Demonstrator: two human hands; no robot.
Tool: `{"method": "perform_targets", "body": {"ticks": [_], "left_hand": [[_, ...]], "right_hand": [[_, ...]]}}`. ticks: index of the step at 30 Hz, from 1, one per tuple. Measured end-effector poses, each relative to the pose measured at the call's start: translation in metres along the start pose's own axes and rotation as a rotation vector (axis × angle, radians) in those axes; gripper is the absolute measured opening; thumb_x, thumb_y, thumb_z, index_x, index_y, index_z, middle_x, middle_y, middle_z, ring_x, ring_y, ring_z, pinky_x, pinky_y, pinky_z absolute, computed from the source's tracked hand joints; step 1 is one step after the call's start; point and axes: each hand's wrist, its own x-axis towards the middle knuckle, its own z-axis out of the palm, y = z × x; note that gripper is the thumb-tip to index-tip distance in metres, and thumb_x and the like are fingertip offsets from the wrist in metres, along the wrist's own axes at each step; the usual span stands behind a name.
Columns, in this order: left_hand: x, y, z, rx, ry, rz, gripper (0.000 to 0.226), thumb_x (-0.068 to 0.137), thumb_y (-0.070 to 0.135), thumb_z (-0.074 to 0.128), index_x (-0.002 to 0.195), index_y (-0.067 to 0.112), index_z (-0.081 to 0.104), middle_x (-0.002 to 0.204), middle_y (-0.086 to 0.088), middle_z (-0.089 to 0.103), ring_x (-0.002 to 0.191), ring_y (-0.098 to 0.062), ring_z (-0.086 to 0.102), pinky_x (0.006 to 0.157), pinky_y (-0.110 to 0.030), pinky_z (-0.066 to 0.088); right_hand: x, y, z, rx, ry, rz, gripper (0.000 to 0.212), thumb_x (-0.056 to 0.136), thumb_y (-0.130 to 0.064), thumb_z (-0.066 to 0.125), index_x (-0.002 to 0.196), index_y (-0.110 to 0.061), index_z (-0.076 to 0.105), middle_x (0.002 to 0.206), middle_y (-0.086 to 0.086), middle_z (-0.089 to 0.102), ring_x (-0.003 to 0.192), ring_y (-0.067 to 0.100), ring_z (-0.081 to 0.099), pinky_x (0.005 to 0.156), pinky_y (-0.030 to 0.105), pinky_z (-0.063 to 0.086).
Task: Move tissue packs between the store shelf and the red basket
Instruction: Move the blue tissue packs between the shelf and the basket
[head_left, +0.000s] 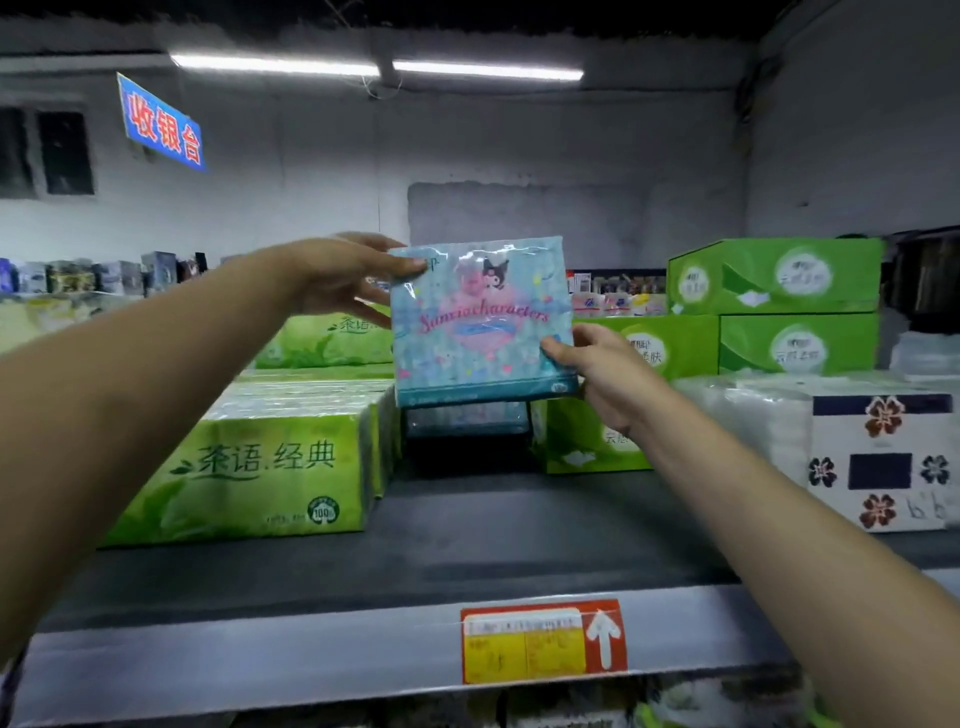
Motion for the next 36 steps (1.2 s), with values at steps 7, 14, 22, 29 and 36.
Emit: {"method": "perform_targets", "body": {"ticks": [7,14,22,29,36], "left_hand": [[0.037,-0.009,-0.004,-0.006,-0.021,-0.111,0.022,0.086,0.013,0.059,0.105,0.001,0.060,0.087,-0.006,0.071,0.079,-0.016,0.069,0.063,-0.027,0.060],[0.046,-0.017,-0.010,0.029,-0.054,-0.128,0.040,0.071,0.017,0.065,0.105,-0.001,0.059,0.083,-0.006,0.075,0.076,-0.016,0.073,0.068,-0.029,0.061],[0.056,-0.032,-0.014,0.040,-0.049,-0.156,0.037,0.068,0.014,0.065,0.101,-0.004,0.061,0.085,-0.008,0.076,0.078,-0.017,0.073,0.066,-0.029,0.061],[0.068,-0.051,-0.002,0.041,-0.068,-0.201,0.014,0.088,0.003,0.056,0.101,-0.001,0.059,0.088,-0.006,0.076,0.081,-0.016,0.073,0.073,-0.032,0.060],[0.068,-0.065,0.005,0.166,-0.078,-0.220,0.016,0.087,0.006,0.059,0.101,-0.002,0.056,0.105,-0.009,0.069,0.095,-0.015,0.068,0.091,-0.034,0.054]], "right_hand": [[0.010,0.018,-0.008,-0.241,0.018,-0.109,0.047,0.081,-0.017,0.072,0.122,-0.007,0.051,0.116,0.000,0.062,0.102,0.010,0.061,0.078,0.013,0.051],[0.030,-0.016,-0.017,-0.350,0.107,-0.332,0.062,0.081,-0.016,0.072,0.137,-0.014,0.043,0.137,0.009,0.051,0.124,0.019,0.051,0.106,0.037,0.041],[0.068,-0.023,0.006,-0.857,0.022,-0.401,0.053,0.078,-0.016,0.074,0.127,-0.017,0.055,0.129,0.004,0.058,0.113,0.017,0.056,0.092,0.029,0.045],[0.071,-0.005,0.023,-1.348,0.122,-0.392,0.024,0.080,-0.004,0.069,0.103,-0.004,0.065,0.109,0.017,0.065,0.102,0.030,0.061,0.080,0.029,0.045],[0.067,0.011,0.033,-1.475,0.095,-0.385,0.019,0.079,0.011,0.057,0.092,-0.001,0.060,0.099,0.018,0.065,0.091,0.033,0.062,0.069,0.031,0.047]]}}
